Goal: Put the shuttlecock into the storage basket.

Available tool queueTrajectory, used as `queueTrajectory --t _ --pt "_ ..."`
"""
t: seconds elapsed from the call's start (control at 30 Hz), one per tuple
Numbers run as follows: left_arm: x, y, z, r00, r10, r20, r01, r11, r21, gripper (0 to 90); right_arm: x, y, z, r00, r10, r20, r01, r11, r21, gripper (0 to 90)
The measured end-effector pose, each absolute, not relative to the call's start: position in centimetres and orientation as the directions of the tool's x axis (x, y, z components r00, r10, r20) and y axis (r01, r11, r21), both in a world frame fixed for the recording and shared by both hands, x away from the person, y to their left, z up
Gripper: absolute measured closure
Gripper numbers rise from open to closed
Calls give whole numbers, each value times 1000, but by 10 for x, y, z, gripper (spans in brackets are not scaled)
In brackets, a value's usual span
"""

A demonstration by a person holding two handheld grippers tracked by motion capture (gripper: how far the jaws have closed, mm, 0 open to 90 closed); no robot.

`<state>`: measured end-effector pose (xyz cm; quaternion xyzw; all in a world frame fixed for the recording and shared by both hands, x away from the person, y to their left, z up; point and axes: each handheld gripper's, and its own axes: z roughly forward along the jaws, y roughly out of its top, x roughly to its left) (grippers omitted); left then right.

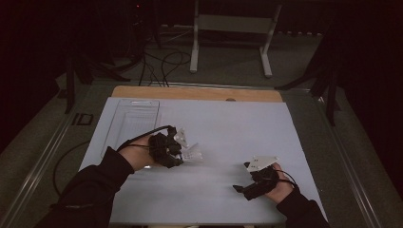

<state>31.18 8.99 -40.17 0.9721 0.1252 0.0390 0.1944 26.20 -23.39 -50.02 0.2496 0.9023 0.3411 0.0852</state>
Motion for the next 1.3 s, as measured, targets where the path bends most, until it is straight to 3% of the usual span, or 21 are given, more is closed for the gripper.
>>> queueTrajectory --t 1.3 --pt "324 168 -367 896 443 30 394 -824 406 662 250 -271 -515 -827 561 -5 395 589 705 82"
